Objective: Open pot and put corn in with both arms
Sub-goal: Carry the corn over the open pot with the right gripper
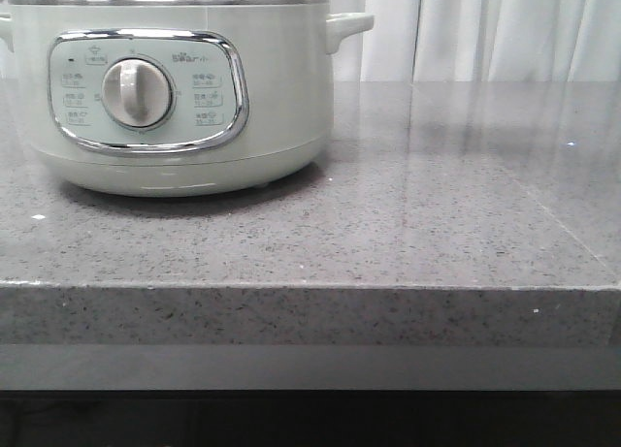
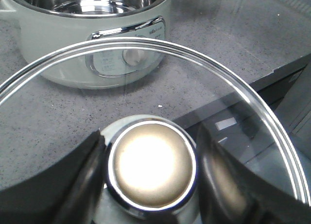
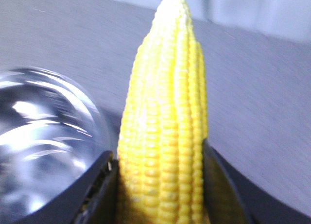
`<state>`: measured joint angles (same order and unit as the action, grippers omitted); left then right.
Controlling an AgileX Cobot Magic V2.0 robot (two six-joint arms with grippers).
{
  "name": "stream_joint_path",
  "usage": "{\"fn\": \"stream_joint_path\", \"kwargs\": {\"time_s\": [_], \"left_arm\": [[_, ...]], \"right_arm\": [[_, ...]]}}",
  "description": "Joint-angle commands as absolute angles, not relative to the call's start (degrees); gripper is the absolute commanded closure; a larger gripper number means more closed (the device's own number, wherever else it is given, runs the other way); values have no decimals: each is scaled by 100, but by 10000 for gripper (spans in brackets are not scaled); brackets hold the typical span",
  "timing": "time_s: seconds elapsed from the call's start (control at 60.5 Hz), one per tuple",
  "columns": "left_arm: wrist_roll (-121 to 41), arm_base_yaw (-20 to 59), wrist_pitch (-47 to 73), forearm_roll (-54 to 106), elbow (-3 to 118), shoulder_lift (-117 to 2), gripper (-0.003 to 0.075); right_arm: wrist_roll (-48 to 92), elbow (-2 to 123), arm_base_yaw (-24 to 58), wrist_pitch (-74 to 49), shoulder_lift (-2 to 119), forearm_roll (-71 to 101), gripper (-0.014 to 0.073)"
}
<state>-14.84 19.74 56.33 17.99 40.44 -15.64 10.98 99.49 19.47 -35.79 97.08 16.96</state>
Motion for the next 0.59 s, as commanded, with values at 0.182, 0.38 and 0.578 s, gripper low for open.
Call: {"fn": "stream_joint_path", "kwargs": {"time_s": [0.182, 0.38, 0.578], "left_arm": [[-1452, 2012, 4834, 2034, 4243, -1611, 469], [-1452, 2012, 4834, 2034, 4243, -1611, 469], [-1452, 2012, 4830, 2034, 4243, -1611, 469]], "right_arm": [[1244, 11173, 3274, -3381, 10472, 1779, 371], [1244, 11190, 3566, -3712, 10838, 1779, 371], [1244, 11190, 3566, -4118, 10877, 1736, 353]]}}
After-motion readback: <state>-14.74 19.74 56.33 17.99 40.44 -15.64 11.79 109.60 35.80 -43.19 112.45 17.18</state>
